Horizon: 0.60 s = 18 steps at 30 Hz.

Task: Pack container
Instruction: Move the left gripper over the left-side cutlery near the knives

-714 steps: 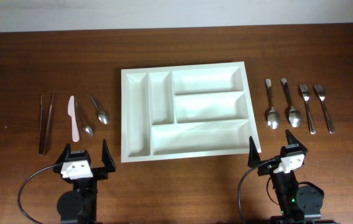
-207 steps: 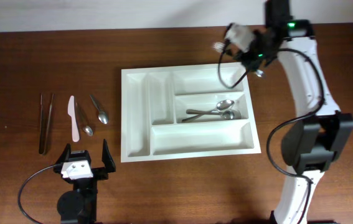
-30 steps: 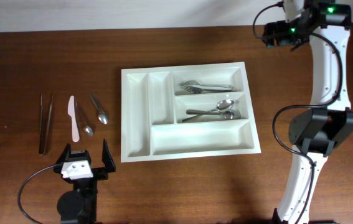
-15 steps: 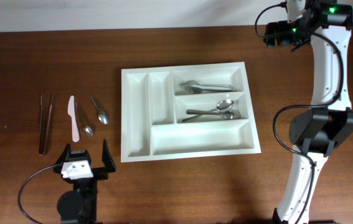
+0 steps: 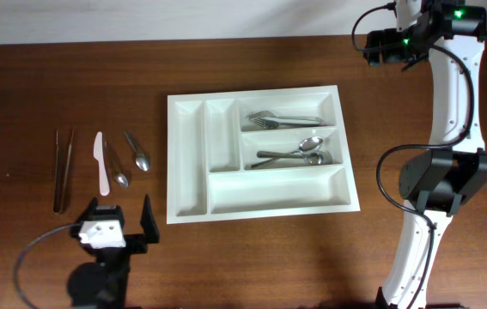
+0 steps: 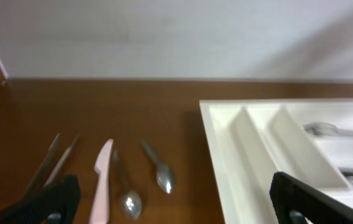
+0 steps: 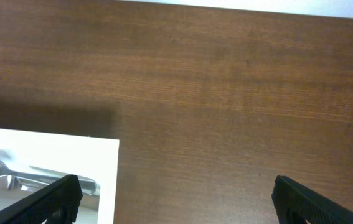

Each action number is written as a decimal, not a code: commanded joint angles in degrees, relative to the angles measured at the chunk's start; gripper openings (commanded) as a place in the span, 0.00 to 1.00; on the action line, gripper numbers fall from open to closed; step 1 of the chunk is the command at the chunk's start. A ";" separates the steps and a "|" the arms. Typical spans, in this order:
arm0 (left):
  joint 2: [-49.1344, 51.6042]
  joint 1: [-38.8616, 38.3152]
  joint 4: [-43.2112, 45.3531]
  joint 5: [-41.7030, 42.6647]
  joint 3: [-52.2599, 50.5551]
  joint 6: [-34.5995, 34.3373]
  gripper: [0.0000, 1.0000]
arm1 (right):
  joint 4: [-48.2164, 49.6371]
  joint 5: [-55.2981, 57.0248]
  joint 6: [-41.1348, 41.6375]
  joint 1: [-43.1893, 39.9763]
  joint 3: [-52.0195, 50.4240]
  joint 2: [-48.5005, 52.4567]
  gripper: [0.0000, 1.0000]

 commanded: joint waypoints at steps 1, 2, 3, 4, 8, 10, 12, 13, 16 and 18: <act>7.89 0.17 -4.48 -1.20 14.27 6.16 0.99 | 0.00 0.50 0.50 0.22 1.03 -1.40 0.99; 11.26 0.17 -6.32 -2.10 17.90 6.29 0.99 | 0.00 0.50 0.50 0.22 1.03 -1.40 0.99; 15.54 0.17 -8.72 -2.91 22.23 6.32 0.99 | 0.00 0.50 0.50 0.22 1.03 -1.40 0.99; 19.63 0.17 -11.21 -2.89 26.16 6.58 0.99 | 0.00 0.50 0.48 0.22 1.03 -1.40 0.99; 36.28 0.17 -23.04 -2.82 40.85 6.93 0.99 | 0.00 0.50 0.50 0.22 1.03 -1.40 0.99; 42.99 0.17 -27.08 -1.62 45.53 6.93 0.99 | 0.00 0.50 0.48 0.22 1.03 -1.40 0.99; 49.48 0.17 -29.49 2.10 48.83 6.91 0.99 | 0.00 0.50 0.50 0.22 1.03 -1.40 0.99; 51.98 0.17 -29.86 4.07 49.70 6.88 0.99 | 0.00 0.50 0.50 0.22 1.03 -1.40 0.99; 58.86 0.17 -29.70 11.08 50.88 6.84 0.99 | 0.00 0.50 0.50 0.22 1.03 -1.40 0.99; 62.62 0.17 -29.29 13.70 50.88 6.86 0.99 | 0.00 0.50 0.48 0.22 1.03 -1.40 0.99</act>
